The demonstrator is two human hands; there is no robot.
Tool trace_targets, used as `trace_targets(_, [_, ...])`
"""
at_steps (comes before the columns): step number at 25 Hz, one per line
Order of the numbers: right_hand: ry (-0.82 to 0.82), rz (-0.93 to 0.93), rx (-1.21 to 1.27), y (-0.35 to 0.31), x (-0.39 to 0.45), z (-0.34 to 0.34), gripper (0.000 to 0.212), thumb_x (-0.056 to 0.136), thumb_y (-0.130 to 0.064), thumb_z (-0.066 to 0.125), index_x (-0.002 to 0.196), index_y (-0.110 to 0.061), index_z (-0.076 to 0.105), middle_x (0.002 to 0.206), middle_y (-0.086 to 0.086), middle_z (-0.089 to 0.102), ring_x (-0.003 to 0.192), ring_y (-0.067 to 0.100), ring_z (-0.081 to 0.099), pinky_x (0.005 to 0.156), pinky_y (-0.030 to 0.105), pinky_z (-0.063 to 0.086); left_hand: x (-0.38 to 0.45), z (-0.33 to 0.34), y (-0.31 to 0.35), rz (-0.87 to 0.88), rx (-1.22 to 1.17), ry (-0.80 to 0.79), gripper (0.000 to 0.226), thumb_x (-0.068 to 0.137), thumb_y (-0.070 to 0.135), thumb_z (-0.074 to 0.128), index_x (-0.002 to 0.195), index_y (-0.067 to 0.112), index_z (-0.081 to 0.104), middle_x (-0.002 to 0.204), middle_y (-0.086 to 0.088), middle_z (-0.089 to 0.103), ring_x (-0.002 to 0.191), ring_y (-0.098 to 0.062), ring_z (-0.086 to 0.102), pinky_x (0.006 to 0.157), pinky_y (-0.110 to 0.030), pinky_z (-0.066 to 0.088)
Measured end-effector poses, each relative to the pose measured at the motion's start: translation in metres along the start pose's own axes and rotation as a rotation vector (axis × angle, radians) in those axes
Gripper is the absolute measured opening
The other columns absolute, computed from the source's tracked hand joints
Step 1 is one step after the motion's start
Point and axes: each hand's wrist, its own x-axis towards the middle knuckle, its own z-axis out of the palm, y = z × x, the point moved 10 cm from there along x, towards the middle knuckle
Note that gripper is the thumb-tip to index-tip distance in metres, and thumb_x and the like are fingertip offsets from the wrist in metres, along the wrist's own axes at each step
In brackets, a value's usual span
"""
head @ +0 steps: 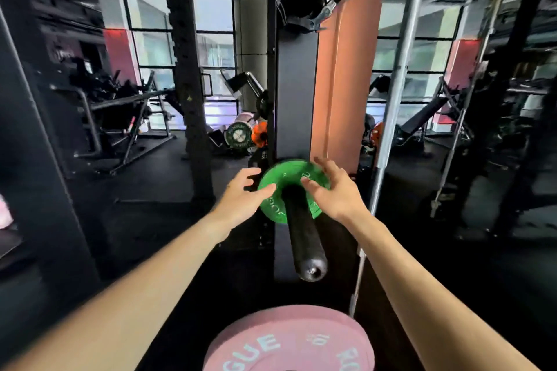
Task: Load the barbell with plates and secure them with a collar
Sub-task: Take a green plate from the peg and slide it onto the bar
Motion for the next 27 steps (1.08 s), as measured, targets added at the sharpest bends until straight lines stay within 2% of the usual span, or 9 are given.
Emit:
trace_targets(4, [-0.045, 0.009, 0.113, 0.029, 0.03, 0.02, 0.056, 0.093, -0.04, 0.073, 0.144, -0.029, 0.054, 0.138, 0.011, 0.058, 0.13, 0.025, 0.057, 0.111, 0.025, 0.038, 0.027, 0.027, -0.023, -0.031, -0.016, 0.014, 0.042, 0.093, 0.043, 0.07, 0.13, 0.033, 0.055, 0.12, 0.003, 0.066, 0.101, -0.01, 0.064, 0.076, -0.021, 0.047])
trace_targets(9, [0.025, 0.044, 0.211, 0.05, 0.027, 0.014, 0.039, 0.086, -0.055, 0.075, 0.099, -0.02, 0.065, 0.105, 0.003, 0.075, 0.102, 0.021, 0.069, 0.094, 0.035, 0.053, 0.031, 0.023, -0.032, -0.052, 0.036, 0.091, 0.047, 0.082, 0.07, 0.061, 0.104, 0.028, 0.065, 0.09, 0.006, 0.066, 0.096, -0.022, 0.067, 0.091, -0.039, 0.055])
trace_targets(13, [0.028, 0.032, 0.365, 0.049, -0.014, 0.015, 0.04, 0.083, -0.061, 0.074, 0.078, -0.025, 0.056, 0.074, -0.016, 0.07, 0.07, 0.001, 0.061, 0.067, 0.015, 0.049, -0.002, 0.031, -0.03, -0.043, 0.01, 0.054, 0.076, 0.071, 0.086, 0.056, 0.119, 0.027, 0.063, 0.124, 0.013, 0.067, 0.115, -0.008, 0.063, 0.095, -0.032, 0.05])
trace_targets(17, [0.115, -0.042, 0.441, 0.031, -0.07, -0.004, 0.035, 0.087, -0.048, 0.078, 0.075, -0.023, 0.057, 0.067, -0.012, 0.064, 0.068, 0.008, 0.058, 0.075, 0.033, 0.053, -0.051, 0.033, -0.031, -0.053, -0.045, 0.084, 0.092, 0.079, 0.078, 0.057, 0.147, 0.017, 0.046, 0.153, -0.002, 0.051, 0.139, -0.02, 0.049, 0.115, -0.036, 0.037])
trace_targets(20, [0.183, -0.074, 0.441, 0.01, -0.127, -0.023, 0.027, 0.087, -0.044, 0.079, 0.079, -0.023, 0.064, 0.073, 0.0, 0.072, 0.074, 0.024, 0.068, 0.079, 0.049, 0.059, -0.11, 0.028, -0.019, 0.024, -0.088, 0.108, 0.083, 0.091, 0.063, 0.058, 0.157, 0.018, 0.034, 0.154, 0.006, 0.048, 0.132, -0.004, 0.045, 0.104, -0.024, 0.03])
trace_targets(22, [0.195, -0.109, 0.47, -0.018, -0.166, -0.031, 0.026, 0.086, -0.047, 0.079, 0.081, -0.025, 0.066, 0.076, 0.006, 0.073, 0.077, 0.03, 0.071, 0.075, 0.052, 0.061, -0.153, 0.011, 0.003, 0.122, -0.142, 0.133, 0.06, 0.094, 0.058, 0.059, 0.142, 0.023, 0.053, 0.123, 0.011, 0.066, 0.103, 0.004, 0.057, 0.091, -0.021, 0.039])
trace_targets(24, [0.221, -0.184, 0.502, -0.062, -0.199, -0.036, 0.028, 0.083, -0.052, 0.078, 0.081, -0.027, 0.066, 0.074, 0.003, 0.073, 0.069, 0.019, 0.069, 0.068, 0.044, 0.062, -0.194, -0.029, 0.029, 0.224, -0.208, 0.185, 0.024, 0.093, 0.052, 0.062, 0.098, 0.029, 0.067, 0.083, 0.012, 0.07, 0.073, -0.002, 0.06, 0.067, -0.015, 0.044])
trace_targets(25, [0.227, -0.227, 0.52, -0.089, -0.218, -0.034, 0.029, 0.082, -0.054, 0.077, 0.081, -0.027, 0.067, 0.071, 0.0, 0.072, 0.064, 0.013, 0.065, 0.063, 0.036, 0.06, -0.22, -0.058, 0.045, 0.27, -0.22, 0.227, 0.025, 0.093, 0.05, 0.064, 0.085, 0.026, 0.064, 0.073, 0.009, 0.068, 0.066, -0.004, 0.061, 0.059, -0.015, 0.045])
trace_targets(27, [0.195, -0.308, 0.55, -0.143, -0.25, -0.027, 0.031, 0.081, -0.055, 0.077, 0.079, -0.025, 0.066, 0.065, -0.005, 0.068, 0.056, 0.006, 0.058, 0.055, 0.026, 0.052, -0.265, -0.109, 0.068, 0.324, -0.262, 0.303, 0.026, 0.092, 0.045, 0.068, 0.082, 0.021, 0.067, 0.071, 0.003, 0.071, 0.063, -0.005, 0.065, 0.053, -0.016, 0.047])
